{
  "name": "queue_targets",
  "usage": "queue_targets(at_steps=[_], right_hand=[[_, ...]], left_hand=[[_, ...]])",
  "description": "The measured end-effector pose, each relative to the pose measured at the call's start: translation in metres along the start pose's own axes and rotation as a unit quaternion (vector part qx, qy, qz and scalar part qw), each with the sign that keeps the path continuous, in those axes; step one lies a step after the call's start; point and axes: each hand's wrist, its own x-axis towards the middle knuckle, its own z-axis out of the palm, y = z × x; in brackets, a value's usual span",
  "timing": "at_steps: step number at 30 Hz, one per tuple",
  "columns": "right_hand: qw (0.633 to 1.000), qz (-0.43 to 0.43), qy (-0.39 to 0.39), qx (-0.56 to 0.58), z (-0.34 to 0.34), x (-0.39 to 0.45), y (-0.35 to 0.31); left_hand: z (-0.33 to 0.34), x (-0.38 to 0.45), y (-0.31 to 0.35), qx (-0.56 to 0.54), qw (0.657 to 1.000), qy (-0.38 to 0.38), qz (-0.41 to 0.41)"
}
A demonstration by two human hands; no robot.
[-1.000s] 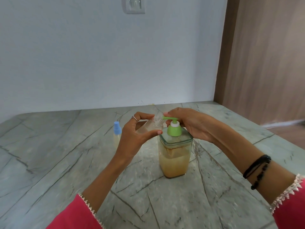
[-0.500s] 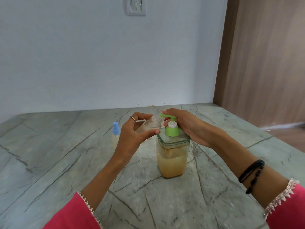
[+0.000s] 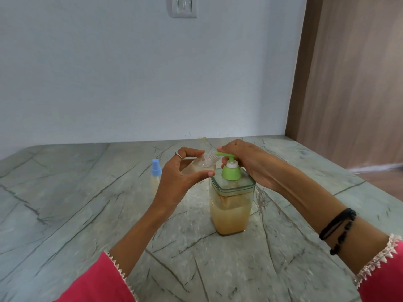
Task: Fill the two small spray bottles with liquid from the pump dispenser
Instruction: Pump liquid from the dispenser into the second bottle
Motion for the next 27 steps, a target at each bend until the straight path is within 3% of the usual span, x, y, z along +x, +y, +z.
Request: queue_targets(at_steps=[11,17,23,27], right_hand=[[0.998,0.014,-0.058,-0.011,-0.002,-0.004,0.004],[0.999,0.007,-0.045,0.001,0.001,-0.006,0.004],[0.991,0.053,-0.111,0.044,-0.008,-0.006,0.002],[0.992,0.034,-0.112,0.052,-0.011,-0.005,0.002]], left_hand=[[0.001,0.001,-0.001,0.000,1.000,0.003,0.000],[-0.001,0.001,-0.001,-0.002,1.000,0.003,0.003],[-0.001,0.000,0.001,-0.006,1.000,-0.002,0.002],[0.000,0.000,0.001,0.004,1.000,-0.011,0.004]])
